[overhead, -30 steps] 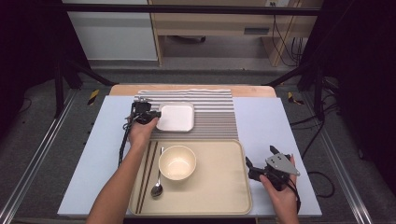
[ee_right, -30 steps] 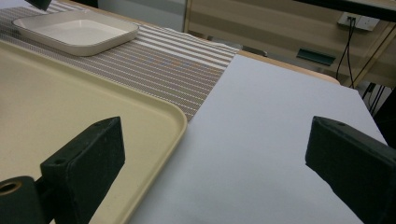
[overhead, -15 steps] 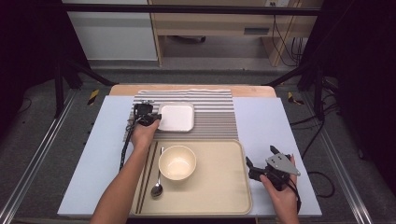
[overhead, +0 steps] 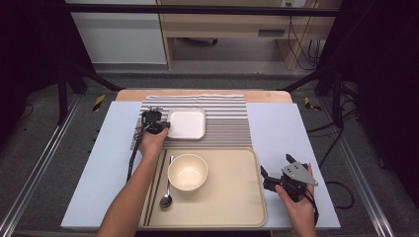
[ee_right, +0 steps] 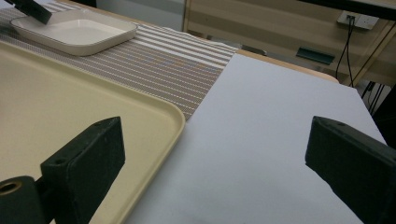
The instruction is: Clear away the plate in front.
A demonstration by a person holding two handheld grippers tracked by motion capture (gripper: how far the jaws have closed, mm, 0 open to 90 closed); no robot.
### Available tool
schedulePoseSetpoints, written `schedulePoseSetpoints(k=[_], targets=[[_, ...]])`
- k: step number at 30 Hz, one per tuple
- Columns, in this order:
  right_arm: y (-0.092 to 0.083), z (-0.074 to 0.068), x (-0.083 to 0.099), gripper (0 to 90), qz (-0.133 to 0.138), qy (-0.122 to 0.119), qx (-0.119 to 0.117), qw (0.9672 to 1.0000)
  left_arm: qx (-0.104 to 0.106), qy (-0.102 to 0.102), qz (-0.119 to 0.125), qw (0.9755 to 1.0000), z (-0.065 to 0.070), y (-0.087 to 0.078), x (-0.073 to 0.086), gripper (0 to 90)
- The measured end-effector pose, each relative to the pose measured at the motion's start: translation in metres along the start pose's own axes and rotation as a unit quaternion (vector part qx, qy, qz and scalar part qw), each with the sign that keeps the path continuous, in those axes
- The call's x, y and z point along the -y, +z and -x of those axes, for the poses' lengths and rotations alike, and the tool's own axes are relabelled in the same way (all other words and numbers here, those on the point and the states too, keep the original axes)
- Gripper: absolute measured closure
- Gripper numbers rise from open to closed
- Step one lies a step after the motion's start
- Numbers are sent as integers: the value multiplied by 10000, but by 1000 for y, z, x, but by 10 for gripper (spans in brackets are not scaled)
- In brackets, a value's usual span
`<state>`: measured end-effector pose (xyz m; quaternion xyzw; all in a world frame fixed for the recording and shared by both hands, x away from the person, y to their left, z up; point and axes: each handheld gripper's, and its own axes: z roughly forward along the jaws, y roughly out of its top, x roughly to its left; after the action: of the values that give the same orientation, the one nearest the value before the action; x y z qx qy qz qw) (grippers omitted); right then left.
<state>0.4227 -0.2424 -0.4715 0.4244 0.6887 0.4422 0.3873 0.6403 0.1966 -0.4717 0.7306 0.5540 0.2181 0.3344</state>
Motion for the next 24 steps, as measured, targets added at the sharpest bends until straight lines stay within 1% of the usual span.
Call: schedulePoseSetpoints(k=[4, 5, 6, 7, 10, 15, 16, 19, 23, 24], targets=[[0, 0, 0, 51, -8, 5, 10, 10000, -24, -58, 41, 10000, 0, 1, 1, 795], [0, 0, 0, 51, -9, 7, 11, 10000, -43, -99, 53, 9999, 0, 1, 1, 804], [0, 0, 0, 51, -8, 3, 3, 10000, -17, -117, 42, 9999, -1, 1, 1, 819], [0, 0, 0, 51, -7, -3, 8, 10000, -5, -197, 66, 9998, -1, 1, 1, 825], [-1, 0, 0, 51, 9, 30, 17, 10000, 8, -292, 98, 9995, 0, 1, 1, 835], [-1, 2, 0, 51, 29, 45, 42, 10000, 160, -624, 269, 9976, 0, -3, -3, 880], [-1, 2, 0, 51, 24, 49, 40, 10000, 159, -619, 276, 9976, 0, -4, -4, 884], [-1, 2, 0, 51, 32, 24, 27, 10000, 150, -493, 320, 9982, 0, -9, -6, 887], [-1, 1, -1, 51, 19, 22, 19, 10000, 162, -477, 439, 9978, 1, -14, -9, 890], [-1, 0, -1, 51, 23, 17, 17, 10000, 195, -490, 457, 9976, 1, -15, -9, 890]])
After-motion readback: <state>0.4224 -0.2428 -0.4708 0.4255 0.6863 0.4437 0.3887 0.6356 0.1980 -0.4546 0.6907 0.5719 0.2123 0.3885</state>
